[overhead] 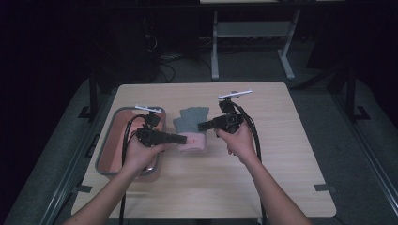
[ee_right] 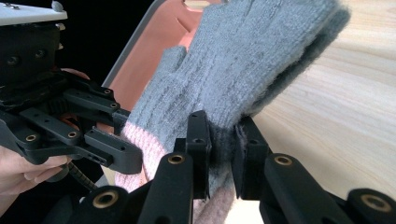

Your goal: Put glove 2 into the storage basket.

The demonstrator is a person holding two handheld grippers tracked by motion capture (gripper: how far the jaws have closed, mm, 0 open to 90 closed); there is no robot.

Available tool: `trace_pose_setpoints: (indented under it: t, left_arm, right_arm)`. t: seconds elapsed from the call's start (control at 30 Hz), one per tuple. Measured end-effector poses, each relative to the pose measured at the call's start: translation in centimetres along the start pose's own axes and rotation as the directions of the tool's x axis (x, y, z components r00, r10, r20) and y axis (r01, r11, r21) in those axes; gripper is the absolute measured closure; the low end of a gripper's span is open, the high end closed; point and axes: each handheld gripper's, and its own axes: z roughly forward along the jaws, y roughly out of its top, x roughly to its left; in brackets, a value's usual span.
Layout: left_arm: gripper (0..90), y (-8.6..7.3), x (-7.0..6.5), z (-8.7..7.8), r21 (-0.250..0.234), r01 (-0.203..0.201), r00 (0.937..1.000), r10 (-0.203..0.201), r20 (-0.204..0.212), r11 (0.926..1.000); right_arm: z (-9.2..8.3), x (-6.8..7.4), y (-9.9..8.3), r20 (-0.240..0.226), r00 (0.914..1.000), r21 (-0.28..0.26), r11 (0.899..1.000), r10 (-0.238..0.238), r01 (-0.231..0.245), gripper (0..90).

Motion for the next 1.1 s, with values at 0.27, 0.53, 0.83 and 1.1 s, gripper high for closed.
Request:
trace_pose_setpoints:
  t: [0.27,0.53,0.83,1.1]
  left_arm:
    - [69.6,-0.1,0.7,-1.5,-0.012,-0.001,1.0000,0.001,-0.004,0.9999]
    - [69.5,-0.5,1.4,-2.8,-0.032,0.001,1.0000,-0.001,0.000,0.9995]
    - [69.5,-0.7,2.5,-4.5,-0.049,0.002,1.0000,-0.002,0.002,0.9988]
    - [69.5,-1.0,3.5,-6.2,-0.056,0.012,0.9998,-0.013,-0.014,0.9984]
  right_arm:
    - [0.9,0.7,0.6,-0.019,0.9997,0.001,1.000,-0.013,0.013,78.6]
    - [1.9,1.3,1.0,-0.050,0.9987,0.002,1.000,-0.010,0.010,78.4]
    - [3.3,2.2,1.9,-0.090,0.9959,0.001,1.000,-0.006,0.006,78.3]
    - [5.0,3.1,2.6,-0.119,0.9928,0.005,1.000,-0.016,0.017,78.2]
